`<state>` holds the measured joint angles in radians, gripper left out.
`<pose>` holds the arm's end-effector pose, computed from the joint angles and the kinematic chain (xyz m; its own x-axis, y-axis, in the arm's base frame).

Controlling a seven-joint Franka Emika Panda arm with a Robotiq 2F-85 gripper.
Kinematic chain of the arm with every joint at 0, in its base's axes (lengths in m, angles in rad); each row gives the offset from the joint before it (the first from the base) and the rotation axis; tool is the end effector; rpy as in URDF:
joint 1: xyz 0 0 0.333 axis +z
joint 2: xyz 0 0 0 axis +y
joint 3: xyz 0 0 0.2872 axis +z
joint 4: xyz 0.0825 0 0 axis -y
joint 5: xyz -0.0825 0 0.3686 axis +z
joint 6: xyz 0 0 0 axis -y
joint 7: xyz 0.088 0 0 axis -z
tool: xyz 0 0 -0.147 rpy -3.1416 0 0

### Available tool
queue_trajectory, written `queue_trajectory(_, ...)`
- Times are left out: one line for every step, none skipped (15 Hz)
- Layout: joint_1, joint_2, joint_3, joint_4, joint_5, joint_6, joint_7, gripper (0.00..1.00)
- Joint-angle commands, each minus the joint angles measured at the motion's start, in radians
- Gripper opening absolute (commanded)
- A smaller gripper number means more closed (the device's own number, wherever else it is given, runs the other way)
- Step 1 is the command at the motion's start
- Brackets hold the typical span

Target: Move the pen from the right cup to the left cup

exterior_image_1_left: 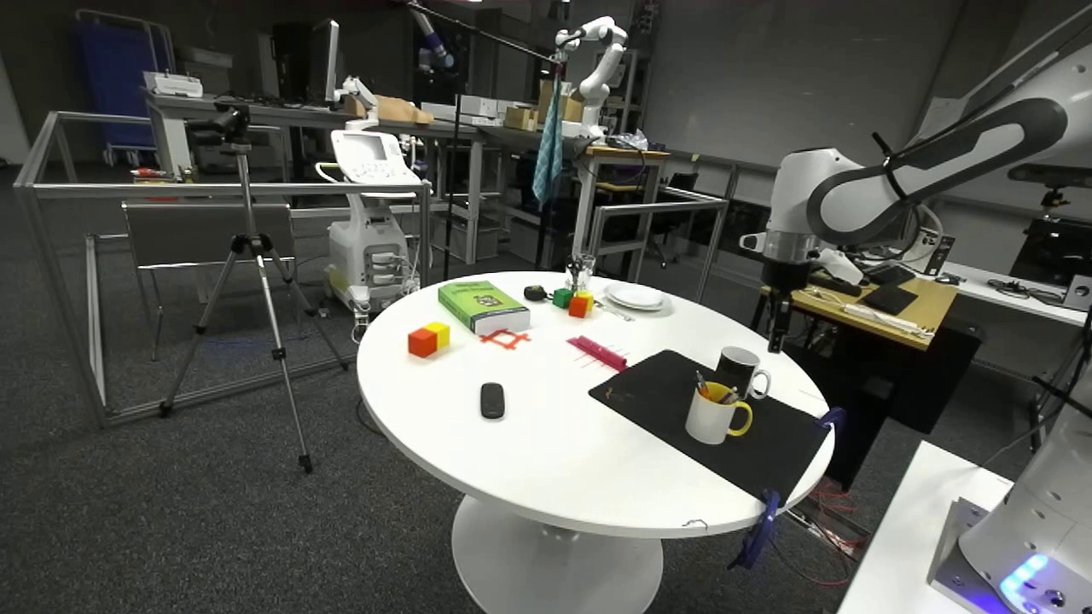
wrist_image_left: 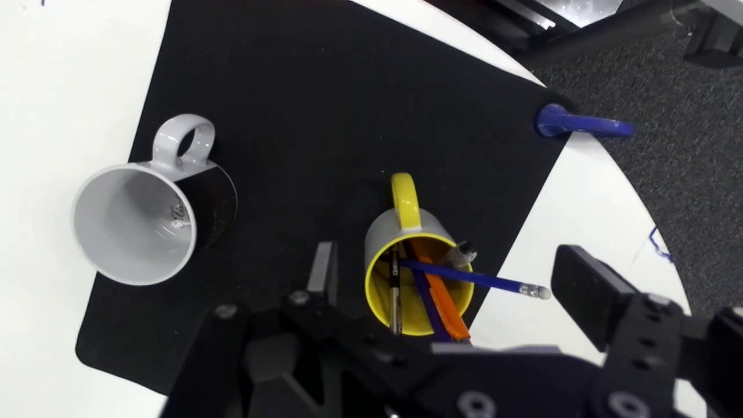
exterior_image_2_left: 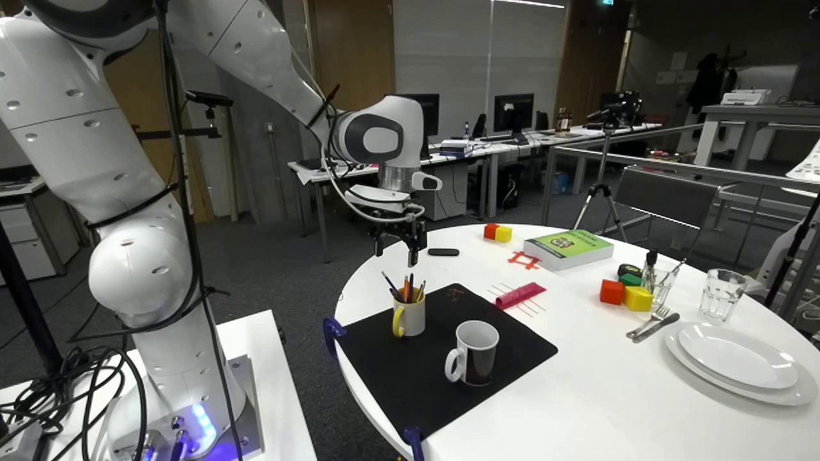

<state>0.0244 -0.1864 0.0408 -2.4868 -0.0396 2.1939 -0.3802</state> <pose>0.4288 0.0247 0.2908 0.8861 0.4495 -0.1131 0.4518 -0.8921 -0.0053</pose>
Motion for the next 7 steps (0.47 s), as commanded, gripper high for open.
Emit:
queue_trajectory(0.018,-0.042,0.001,-0.016,-0.047,-0.046,0.035,1.00)
queue_trajectory(0.020,-0.002,-0.012,0.001,-0.015,-0.017,0.004,1.00)
queue_trajectory(0.022,-0.002,-0.011,0.001,-0.021,-0.020,0.007,1.00)
queue_trajectory(0.024,-0.002,-0.010,0.001,-0.023,-0.021,0.009,1.00)
queue_trajectory(0.025,-0.002,-0.010,0.001,-0.025,-0.021,0.009,1.00)
queue_trajectory(0.025,-0.002,-0.010,0.001,-0.025,-0.021,0.009,1.00)
queue_trajectory(0.025,-0.002,-0.010,0.001,-0.025,-0.021,0.010,1.00)
